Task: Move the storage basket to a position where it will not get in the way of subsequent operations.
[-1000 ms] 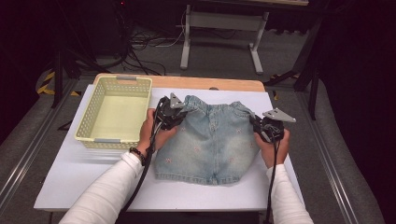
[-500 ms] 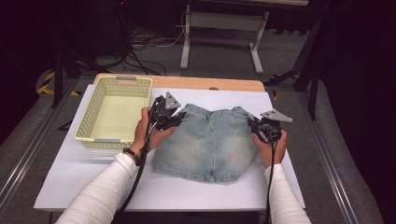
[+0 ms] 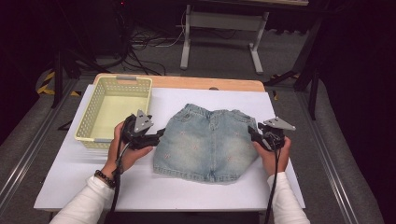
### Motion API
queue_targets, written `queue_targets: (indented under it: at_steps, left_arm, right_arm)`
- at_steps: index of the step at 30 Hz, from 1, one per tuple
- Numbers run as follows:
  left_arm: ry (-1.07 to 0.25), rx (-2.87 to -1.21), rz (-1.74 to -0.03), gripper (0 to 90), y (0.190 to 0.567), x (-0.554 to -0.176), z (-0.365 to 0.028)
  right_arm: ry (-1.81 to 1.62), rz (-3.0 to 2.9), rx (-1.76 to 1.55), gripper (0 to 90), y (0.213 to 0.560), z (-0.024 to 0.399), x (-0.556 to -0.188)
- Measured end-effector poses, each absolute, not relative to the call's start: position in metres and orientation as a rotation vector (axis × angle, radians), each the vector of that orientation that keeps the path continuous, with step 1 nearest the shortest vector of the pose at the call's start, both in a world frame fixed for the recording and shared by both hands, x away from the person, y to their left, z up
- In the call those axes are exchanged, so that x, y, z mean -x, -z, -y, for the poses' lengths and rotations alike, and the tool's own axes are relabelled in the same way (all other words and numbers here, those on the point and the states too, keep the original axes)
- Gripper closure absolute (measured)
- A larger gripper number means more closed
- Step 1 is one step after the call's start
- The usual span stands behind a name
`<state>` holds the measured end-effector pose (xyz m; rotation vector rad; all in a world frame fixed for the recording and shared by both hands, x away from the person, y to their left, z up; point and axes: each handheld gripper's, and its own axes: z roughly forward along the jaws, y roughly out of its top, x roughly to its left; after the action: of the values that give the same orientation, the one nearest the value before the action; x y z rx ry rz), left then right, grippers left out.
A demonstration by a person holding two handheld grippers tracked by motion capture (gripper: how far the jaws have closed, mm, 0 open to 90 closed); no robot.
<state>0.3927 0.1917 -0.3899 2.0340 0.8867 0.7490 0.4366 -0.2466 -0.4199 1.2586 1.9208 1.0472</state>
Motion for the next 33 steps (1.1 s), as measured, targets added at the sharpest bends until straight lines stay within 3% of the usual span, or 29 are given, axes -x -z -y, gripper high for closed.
queue_targets:
  at_steps: [6,11,15,18,20,33]
  left_arm:
    - [-0.749,-2.049,-0.963,35.0,0.404,-0.391,-0.209]
    - [-0.773,-2.056,-1.011,48.5,0.411,-0.394,-0.217]
    - [-0.760,-2.052,-1.016,48.1,0.410,-0.395,-0.217]
    - [-0.753,-2.052,-1.021,53.4,0.409,-0.396,-0.215]
    - [-0.738,-2.009,-1.035,61.5,0.409,-0.398,-0.217]
    - [-0.784,-1.983,-1.111,68.2,0.410,-0.407,-0.224]
  right_arm:
    - [-1.038,-1.938,-1.245,49.5,0.424,0.246,-0.429]
    - [-1.040,-1.949,-1.238,48.0,0.426,0.245,-0.428]
    - [-1.039,-1.957,-1.236,47.5,0.427,0.244,-0.427]
    - [-1.036,-1.968,-1.224,47.5,0.428,0.243,-0.426]
    - [-1.033,-1.972,-1.225,47.3,0.429,0.241,-0.426]
    - [-1.020,-1.994,-1.218,46.9,0.431,0.238,-0.426]
